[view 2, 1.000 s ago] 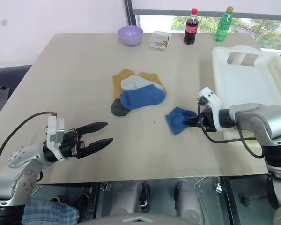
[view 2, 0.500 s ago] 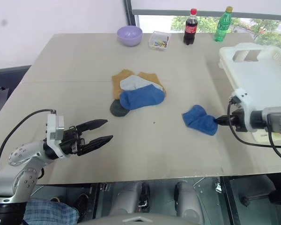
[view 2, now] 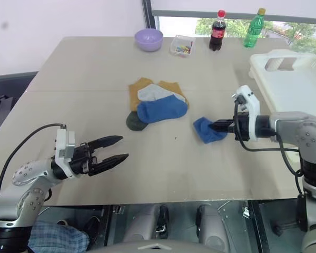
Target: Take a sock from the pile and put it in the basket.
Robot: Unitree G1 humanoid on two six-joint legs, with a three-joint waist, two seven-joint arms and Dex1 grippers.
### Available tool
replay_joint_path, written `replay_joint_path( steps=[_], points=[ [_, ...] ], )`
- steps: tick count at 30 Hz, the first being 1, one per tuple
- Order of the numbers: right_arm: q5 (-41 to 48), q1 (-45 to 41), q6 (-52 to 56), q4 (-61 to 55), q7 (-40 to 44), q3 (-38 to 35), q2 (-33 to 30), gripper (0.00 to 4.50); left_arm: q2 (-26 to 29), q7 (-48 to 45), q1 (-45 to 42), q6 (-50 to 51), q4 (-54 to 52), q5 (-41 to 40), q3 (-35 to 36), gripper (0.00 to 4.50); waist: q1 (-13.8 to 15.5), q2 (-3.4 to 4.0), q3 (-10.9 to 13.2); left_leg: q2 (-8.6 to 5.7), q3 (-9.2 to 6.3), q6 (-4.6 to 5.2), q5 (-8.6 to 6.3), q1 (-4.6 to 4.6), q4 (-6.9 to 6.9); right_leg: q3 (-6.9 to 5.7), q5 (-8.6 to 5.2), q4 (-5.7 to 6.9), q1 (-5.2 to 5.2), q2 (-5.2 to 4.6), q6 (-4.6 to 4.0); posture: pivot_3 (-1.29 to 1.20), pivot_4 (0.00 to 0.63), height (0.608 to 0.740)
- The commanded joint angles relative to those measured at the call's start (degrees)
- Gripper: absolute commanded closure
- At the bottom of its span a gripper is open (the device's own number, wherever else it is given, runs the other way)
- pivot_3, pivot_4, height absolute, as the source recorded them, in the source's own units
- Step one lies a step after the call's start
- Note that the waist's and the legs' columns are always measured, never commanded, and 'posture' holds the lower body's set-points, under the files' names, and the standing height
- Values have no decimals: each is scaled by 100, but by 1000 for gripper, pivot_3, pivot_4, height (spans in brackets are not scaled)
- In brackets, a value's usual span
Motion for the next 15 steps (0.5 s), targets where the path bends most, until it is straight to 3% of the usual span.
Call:
replay_joint_path(
  steps=[1, 6, 8, 11, 14, 15],
  points=[
    [202, -47, 372, -259, -436, -65, 524, 4439, 10, -39, -17, -79, -73, -4, 38, 1052, -30, -2, -1, 2, 0, 0, 0, 1, 0, 0, 0, 1, 0, 3, 0, 0, 150, 733],
    [105, -73, 645, -372, -1260, -40, 1756, 4439, -15, -29, 16, -81, -86, 17, 0, 1052, -122, -3, -2, 10, 0, -1, 1, 6, -2, 2, 0, 17, -6, 13, -1, 0, 150, 733],
    [144, -109, 700, -442, -1464, -82, 2116, 4060, -26, -39, 29, -96, -71, 32, -14, 1052, -138, -3, -3, 9, 0, -1, 1, 6, -2, 2, 1, 18, -5, 12, 0, 0, 150, 733],
    [378, -179, 829, -542, -1556, -380, 2455, 3080, -41, -36, 16, -88, -64, 40, -28, 1052, -131, -2, -2, 9, -1, -6, 4, 4, -1, 2, 1, 18, -6, 12, 0, 0, 150, 733],
    [333, -172, 638, -410, -1550, -616, 2296, 1594, -53, -30, 12, -90, -55, 45, -31, 1052, -116, -3, -3, 4, 0, -7, 4, 1, -1, 2, 1, 15, -5, 7, 0, 0, 150, 733],
    [263, -143, 469, -377, -1487, -594, 2152, 1594, -57, -27, 7, -91, -50, 50, -36, 1052, -113, -3, -3, 1, 1, -6, 4, 1, -1, 2, 1, 12, -4, 4, 0, 0, 150, 733]
  ],
)
